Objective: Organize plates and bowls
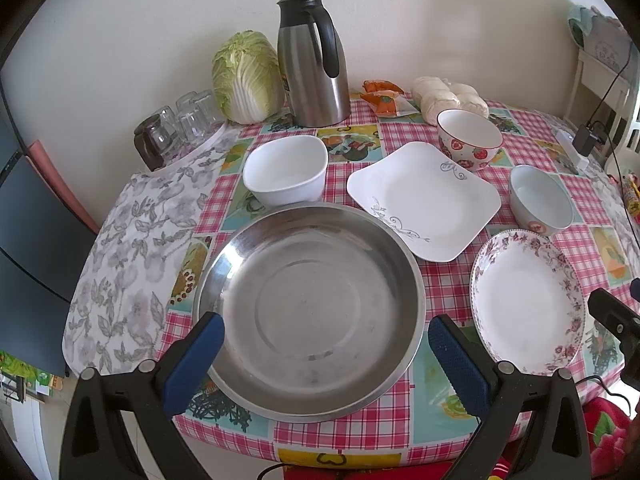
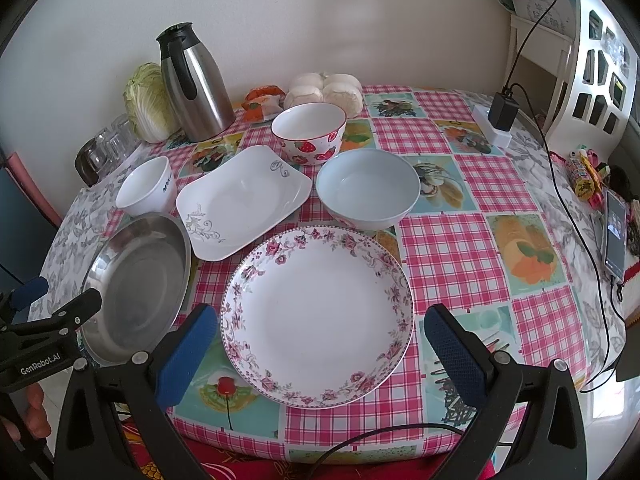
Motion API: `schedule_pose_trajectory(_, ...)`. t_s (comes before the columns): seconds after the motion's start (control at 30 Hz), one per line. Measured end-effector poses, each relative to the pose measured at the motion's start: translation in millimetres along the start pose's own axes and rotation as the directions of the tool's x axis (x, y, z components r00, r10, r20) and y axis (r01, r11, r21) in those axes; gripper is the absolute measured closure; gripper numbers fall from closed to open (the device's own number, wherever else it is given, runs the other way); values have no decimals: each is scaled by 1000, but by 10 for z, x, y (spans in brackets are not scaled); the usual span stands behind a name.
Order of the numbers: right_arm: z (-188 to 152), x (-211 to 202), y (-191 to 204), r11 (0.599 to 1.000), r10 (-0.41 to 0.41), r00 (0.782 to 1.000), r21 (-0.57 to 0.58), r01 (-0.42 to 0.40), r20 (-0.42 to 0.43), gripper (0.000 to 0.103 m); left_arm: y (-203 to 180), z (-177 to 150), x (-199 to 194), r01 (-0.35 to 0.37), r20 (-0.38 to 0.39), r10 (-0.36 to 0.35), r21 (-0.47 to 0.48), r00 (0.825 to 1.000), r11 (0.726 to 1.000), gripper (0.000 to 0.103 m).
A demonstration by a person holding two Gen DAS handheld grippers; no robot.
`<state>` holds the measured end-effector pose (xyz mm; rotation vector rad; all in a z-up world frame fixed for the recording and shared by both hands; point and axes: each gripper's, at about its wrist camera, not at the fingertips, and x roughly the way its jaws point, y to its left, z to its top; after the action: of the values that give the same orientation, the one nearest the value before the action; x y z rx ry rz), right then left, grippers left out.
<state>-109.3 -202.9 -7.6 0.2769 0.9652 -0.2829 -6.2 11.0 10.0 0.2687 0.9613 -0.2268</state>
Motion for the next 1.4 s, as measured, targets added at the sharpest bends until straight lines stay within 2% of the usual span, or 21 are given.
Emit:
schedule_pose_trajectory(1.13,5,32,8,1000,-14,1000,11,14,-14,0,21,5,16,21,-7,-21,-12,1000,1000,0)
schedule_pose_trajectory(1.23,30,53,59,1000,-15,1000,0,15,-15,0,106,14,56,54,-21,-56,-49,998,997,0)
schedule_pose_trajectory(1.4,123,95,218,999,29,999,-17,-29,-18,0,372,9,193,4,-45,-12,-163,999,987,0)
